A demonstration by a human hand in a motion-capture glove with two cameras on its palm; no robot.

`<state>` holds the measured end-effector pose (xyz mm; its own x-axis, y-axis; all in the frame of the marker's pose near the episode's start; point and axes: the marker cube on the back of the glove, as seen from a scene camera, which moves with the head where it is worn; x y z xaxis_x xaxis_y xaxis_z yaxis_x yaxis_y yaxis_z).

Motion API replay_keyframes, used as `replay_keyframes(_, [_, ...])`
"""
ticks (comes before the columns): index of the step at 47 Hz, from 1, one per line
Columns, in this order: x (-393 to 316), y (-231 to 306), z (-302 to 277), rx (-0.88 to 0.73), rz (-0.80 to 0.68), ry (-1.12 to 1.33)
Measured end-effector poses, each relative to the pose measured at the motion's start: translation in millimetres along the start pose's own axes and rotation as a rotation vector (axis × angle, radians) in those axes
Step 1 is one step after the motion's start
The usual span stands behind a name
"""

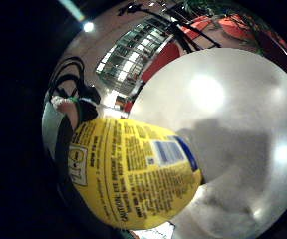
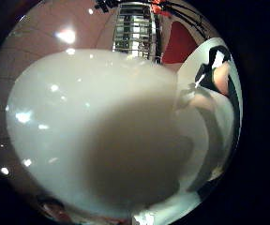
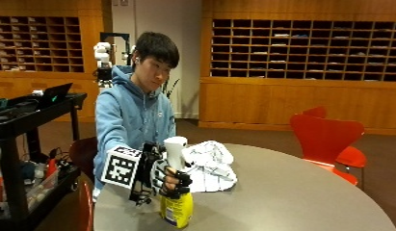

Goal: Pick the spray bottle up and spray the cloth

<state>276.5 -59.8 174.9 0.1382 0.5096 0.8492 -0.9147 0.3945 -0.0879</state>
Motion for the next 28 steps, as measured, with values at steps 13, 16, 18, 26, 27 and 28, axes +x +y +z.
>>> replay_keyframes(13, [-25.6, -5.0, 22.5, -0.301, -0.096, 0.165])
replay_keyframes(16, [-38.5, -0.9, 28.4, -0.398, -0.141, 0.209])
replay_keyframes(18, [-50.0, 3.5, 32.2, -0.48, -0.175, 0.244])
replay_keyframes(26, [-99.4, 46.6, 49.3, -0.786, -0.462, 0.551])
replay_keyframes(27, [-104.7, 51.9, 51.2, -0.812, -0.493, 0.595])
replay_keyframes(28, [-109.9, 57.0, 52.9, -0.835, -0.521, 0.637])
